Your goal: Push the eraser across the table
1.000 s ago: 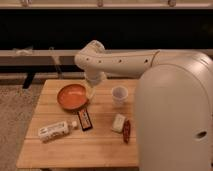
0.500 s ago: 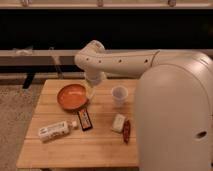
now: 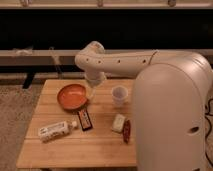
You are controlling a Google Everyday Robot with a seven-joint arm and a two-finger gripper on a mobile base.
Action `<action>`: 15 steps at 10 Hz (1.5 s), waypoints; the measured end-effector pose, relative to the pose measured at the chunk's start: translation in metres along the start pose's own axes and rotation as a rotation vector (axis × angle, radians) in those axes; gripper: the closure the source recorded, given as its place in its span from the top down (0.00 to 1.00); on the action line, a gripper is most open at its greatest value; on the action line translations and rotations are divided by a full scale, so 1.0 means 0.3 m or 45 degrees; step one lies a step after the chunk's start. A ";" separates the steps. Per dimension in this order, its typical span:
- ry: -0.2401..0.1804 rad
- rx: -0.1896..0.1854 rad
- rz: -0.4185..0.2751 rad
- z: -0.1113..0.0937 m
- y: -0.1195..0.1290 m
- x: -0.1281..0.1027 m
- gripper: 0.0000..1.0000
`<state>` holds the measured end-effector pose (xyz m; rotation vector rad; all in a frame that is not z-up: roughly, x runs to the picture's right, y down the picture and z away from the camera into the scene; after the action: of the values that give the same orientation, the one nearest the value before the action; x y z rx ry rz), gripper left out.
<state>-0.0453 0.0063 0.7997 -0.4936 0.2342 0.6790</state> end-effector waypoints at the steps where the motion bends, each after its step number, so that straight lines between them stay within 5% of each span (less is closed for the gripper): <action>1: 0.019 -0.011 0.004 0.052 0.006 0.001 0.80; 4: 0.075 -0.072 0.024 0.261 0.042 0.009 0.73; 8: 0.129 -0.198 0.085 0.452 0.083 0.012 0.29; 11: 0.112 -0.242 0.077 0.446 0.104 -0.059 0.03; 15: 0.076 -0.297 0.004 0.429 0.198 -0.155 0.00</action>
<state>-0.1128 0.0863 0.9060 -0.7374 0.2126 0.6988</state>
